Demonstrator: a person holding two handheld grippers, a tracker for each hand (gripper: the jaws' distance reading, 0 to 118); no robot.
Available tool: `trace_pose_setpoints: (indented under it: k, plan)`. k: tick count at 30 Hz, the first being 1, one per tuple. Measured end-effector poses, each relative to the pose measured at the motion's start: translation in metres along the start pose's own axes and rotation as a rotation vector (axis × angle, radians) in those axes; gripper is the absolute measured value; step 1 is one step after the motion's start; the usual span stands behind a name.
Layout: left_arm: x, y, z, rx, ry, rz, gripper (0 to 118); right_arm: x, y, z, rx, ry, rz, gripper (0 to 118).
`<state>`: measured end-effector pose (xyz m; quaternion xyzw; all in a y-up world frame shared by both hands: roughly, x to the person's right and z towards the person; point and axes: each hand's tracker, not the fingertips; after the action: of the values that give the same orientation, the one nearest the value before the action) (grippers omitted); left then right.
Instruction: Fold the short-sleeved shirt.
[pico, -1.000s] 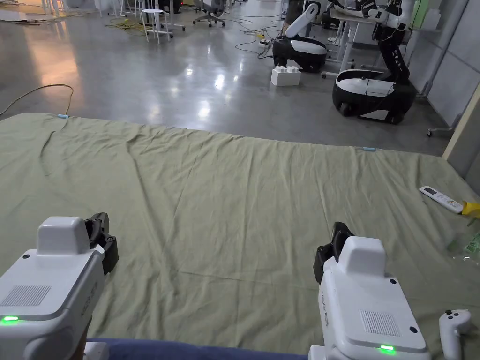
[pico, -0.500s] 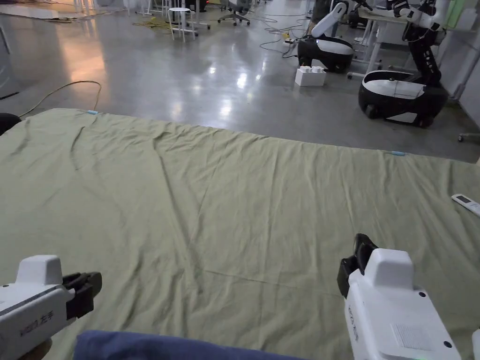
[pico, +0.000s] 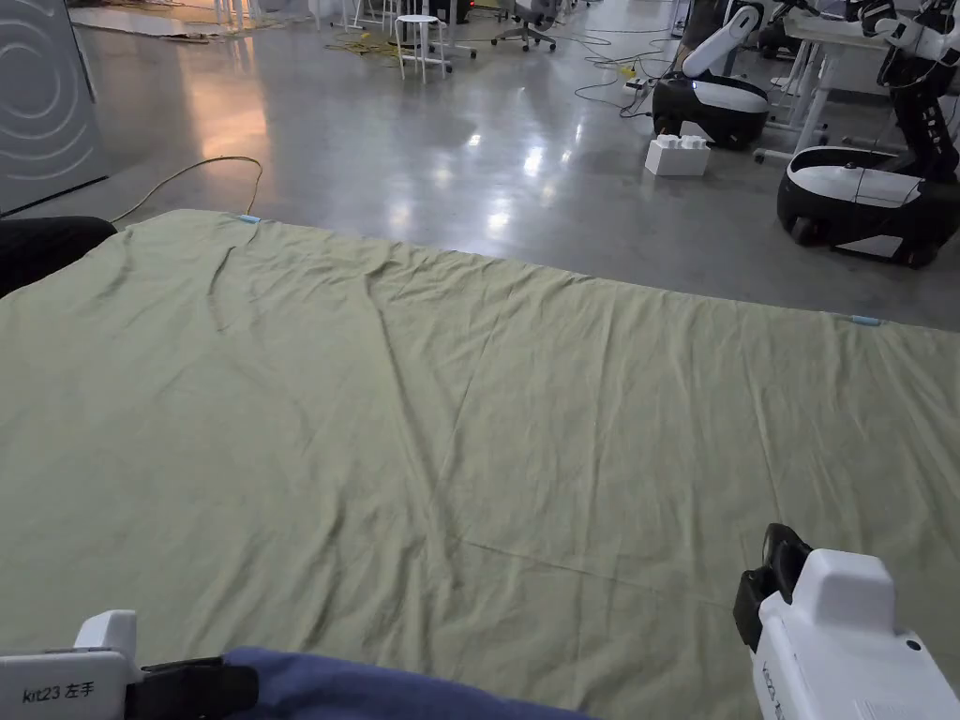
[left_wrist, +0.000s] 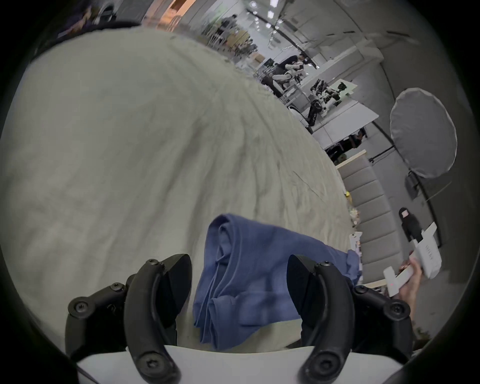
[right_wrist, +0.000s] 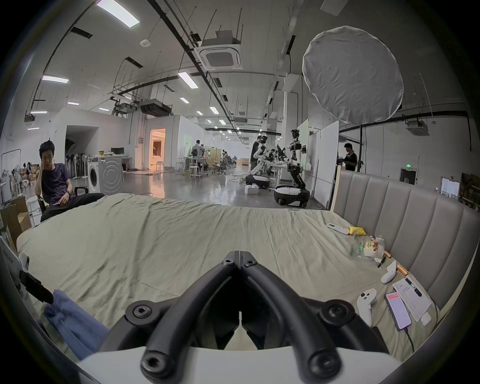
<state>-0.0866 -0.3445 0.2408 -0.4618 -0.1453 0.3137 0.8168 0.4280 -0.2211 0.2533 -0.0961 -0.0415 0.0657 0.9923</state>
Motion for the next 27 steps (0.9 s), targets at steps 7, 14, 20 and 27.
trace_pose_setpoints:
  k: [7,14,20,27]
  plan:
    - [-0.037,-0.001,-0.016,-0.049,-0.338,0.279,77,-0.001,-0.007,0.003,-0.032,-0.001,0.006,1]
    - [-0.023,-0.007,-0.035,-0.061,-0.203,0.192,19,-0.003,-0.013,0.003,-0.052,0.003,0.009,1]
    - [-0.022,0.003,-0.027,-0.044,-0.181,0.171,10,-0.004,-0.012,0.003,-0.056,0.008,0.010,1]
    - [0.010,0.008,0.001,0.021,-0.162,0.072,8,0.002,-0.012,0.001,-0.051,0.005,0.003,1]
